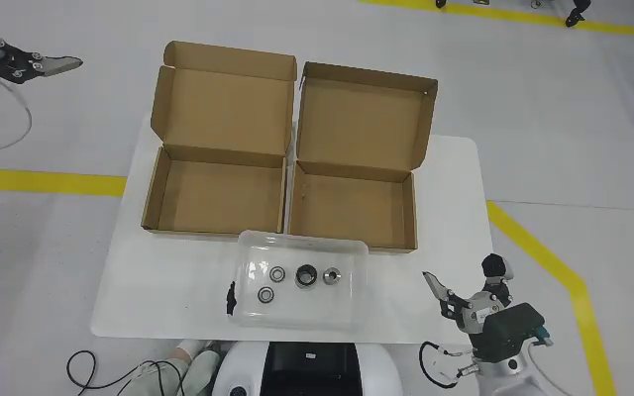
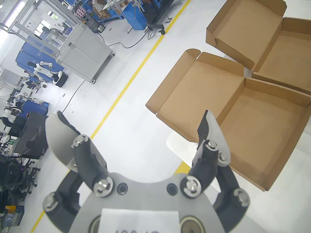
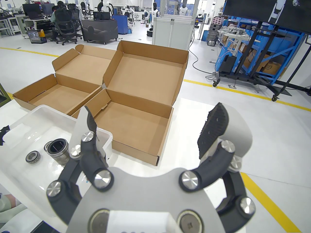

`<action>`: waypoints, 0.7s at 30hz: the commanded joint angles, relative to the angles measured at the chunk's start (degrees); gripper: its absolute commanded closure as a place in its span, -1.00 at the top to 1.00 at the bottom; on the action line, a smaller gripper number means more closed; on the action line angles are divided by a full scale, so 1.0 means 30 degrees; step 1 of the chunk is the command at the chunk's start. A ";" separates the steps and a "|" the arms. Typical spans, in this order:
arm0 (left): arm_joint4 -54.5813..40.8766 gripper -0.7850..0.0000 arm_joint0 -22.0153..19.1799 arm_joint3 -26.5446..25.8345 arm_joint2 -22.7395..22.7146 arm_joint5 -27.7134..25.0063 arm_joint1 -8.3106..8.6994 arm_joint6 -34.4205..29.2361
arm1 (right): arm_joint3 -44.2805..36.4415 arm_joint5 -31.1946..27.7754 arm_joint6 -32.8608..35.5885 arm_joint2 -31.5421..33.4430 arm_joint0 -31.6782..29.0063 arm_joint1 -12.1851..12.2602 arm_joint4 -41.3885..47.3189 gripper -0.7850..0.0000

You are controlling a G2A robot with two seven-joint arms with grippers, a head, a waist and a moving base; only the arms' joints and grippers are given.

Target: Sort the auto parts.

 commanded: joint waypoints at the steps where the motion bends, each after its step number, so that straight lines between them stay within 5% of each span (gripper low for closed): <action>1: 0.0000 1.00 0.0000 0.0000 0.0000 0.0000 0.0000 0.0000 | 0.0000 0.0000 0.0000 0.0000 0.0000 0.0000 0.0000 1.00; 10: 0.0000 1.00 0.0000 0.0000 0.0000 0.0000 0.0000 0.0000 | 0.0112 -0.0563 0.1081 -0.0297 0.0887 0.0090 -0.0338 1.00; 21: 0.0000 1.00 0.0000 0.0000 0.0000 0.0000 0.0000 0.0000 | 0.0461 -0.6031 0.4794 -0.1181 0.4109 0.0591 0.0464 1.00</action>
